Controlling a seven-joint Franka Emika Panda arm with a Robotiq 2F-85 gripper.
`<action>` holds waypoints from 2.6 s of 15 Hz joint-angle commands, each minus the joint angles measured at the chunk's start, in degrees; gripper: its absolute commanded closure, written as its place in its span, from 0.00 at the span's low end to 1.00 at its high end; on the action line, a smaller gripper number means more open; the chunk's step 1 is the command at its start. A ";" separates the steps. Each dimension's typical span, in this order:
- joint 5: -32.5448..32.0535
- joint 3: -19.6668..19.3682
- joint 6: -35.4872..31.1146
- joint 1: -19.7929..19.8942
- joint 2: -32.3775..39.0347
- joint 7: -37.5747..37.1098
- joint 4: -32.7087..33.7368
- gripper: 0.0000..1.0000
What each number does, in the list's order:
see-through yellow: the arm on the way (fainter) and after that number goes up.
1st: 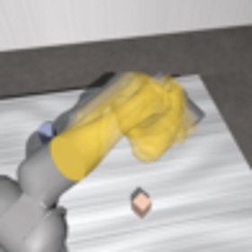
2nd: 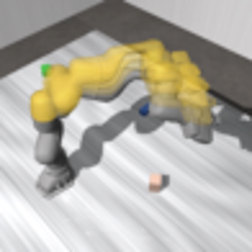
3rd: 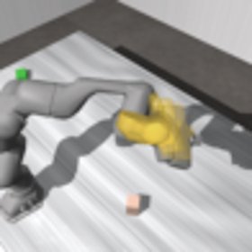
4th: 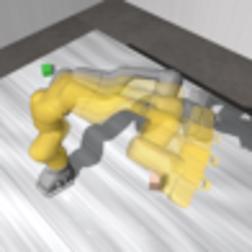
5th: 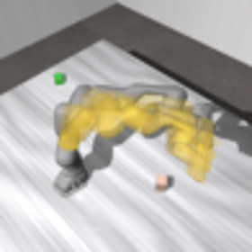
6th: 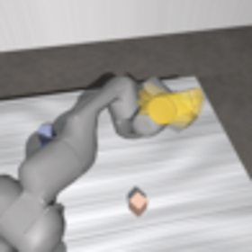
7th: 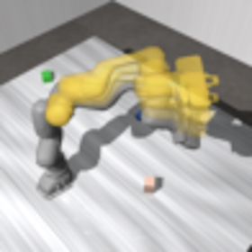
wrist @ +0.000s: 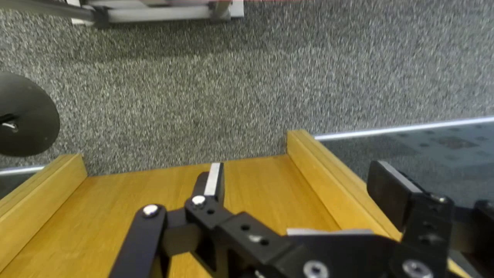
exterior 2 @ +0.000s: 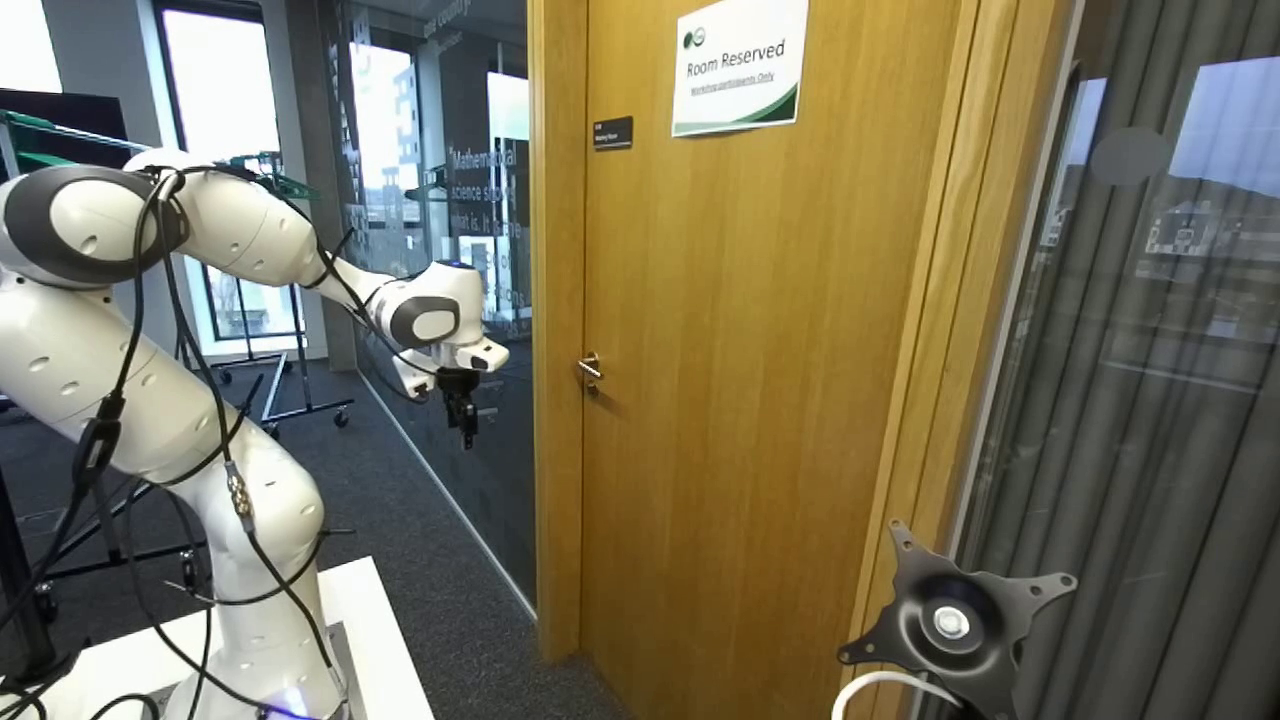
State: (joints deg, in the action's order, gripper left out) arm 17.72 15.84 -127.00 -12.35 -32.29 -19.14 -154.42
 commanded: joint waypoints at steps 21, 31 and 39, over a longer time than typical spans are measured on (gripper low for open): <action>1.45 0.50 -34.89 5.17 24.67 -32.24 14.09 0.00; -20.70 0.36 -52.87 11.30 33.33 -72.62 20.71 0.00; -21.18 -0.55 -51.15 10.78 33.22 -78.33 20.97 0.00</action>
State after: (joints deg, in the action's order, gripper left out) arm -3.46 15.29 -178.15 -1.58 0.92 -97.47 -133.46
